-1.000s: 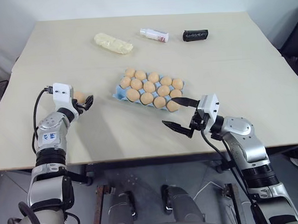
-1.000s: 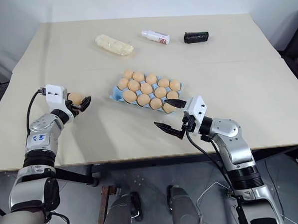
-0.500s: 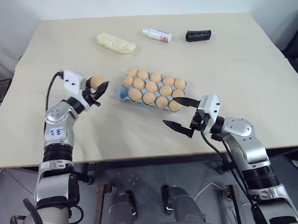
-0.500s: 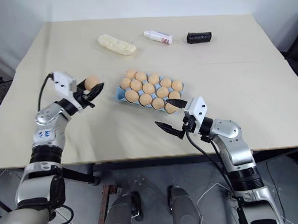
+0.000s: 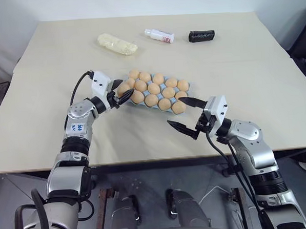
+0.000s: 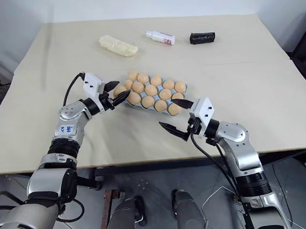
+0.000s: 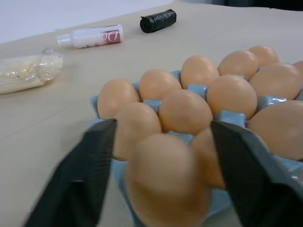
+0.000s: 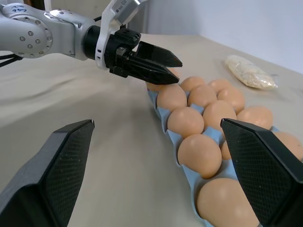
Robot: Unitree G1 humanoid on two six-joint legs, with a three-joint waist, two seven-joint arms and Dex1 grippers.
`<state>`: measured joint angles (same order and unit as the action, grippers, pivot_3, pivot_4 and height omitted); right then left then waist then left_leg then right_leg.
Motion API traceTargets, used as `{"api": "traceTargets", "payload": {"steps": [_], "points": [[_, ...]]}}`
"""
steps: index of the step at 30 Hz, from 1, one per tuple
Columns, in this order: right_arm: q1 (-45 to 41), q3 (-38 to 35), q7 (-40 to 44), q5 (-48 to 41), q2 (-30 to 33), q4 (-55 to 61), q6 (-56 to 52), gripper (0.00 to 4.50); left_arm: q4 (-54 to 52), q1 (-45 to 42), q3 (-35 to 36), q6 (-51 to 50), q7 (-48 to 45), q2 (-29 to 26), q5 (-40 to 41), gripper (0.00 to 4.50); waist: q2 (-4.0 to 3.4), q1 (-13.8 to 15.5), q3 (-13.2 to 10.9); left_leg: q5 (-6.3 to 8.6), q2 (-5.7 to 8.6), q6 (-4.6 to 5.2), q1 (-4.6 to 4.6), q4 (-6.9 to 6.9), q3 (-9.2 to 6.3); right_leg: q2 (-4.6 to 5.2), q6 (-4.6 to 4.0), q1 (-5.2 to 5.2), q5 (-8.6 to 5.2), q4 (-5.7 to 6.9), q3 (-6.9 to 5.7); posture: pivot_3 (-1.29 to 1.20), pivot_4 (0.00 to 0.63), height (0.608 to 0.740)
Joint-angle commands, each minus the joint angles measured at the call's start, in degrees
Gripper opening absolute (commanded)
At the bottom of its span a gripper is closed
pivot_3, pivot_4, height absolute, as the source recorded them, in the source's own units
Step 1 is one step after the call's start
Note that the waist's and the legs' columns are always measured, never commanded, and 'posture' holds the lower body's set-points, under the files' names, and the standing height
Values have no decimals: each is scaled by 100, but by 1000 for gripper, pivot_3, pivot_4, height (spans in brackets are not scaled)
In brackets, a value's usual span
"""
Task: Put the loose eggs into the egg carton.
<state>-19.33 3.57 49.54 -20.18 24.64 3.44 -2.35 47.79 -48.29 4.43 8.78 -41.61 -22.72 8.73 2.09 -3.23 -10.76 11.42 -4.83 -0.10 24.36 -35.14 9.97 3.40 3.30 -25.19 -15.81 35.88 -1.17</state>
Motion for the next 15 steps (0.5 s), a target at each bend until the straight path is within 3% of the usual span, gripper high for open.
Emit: {"api": "traceTargets", "payload": {"steps": [1, 8, 15], "points": [[66, -228, -58, -52, 94, 279, 40, 4500, -680, 379, 290, -28, -297, -422, 258, 4221, 0, -22, 0, 0, -1, 0, 0, 0, 0, -1, 0, 0, 0, 0, -1, 0, 150, 740], [109, -310, 91, -64, 213, 74, 71, 4500, -2065, 1992, 757, -257, -1052, -1440, 679, 4221, -1, -17, 0, -4, -22, -11, -2, 7, -1, -6, -17, -9, -10, 13, -2, 0, 150, 740], [-108, -294, 292, -32, 217, -350, 147, 4500, -3582, 3541, 1137, -527, -1002, -1745, 884, 4221, -1, 19, 0, -3, -34, -6, -2, 6, 1, 14, -66, -5, -37, 7, 0, 0, 150, 740]]}}
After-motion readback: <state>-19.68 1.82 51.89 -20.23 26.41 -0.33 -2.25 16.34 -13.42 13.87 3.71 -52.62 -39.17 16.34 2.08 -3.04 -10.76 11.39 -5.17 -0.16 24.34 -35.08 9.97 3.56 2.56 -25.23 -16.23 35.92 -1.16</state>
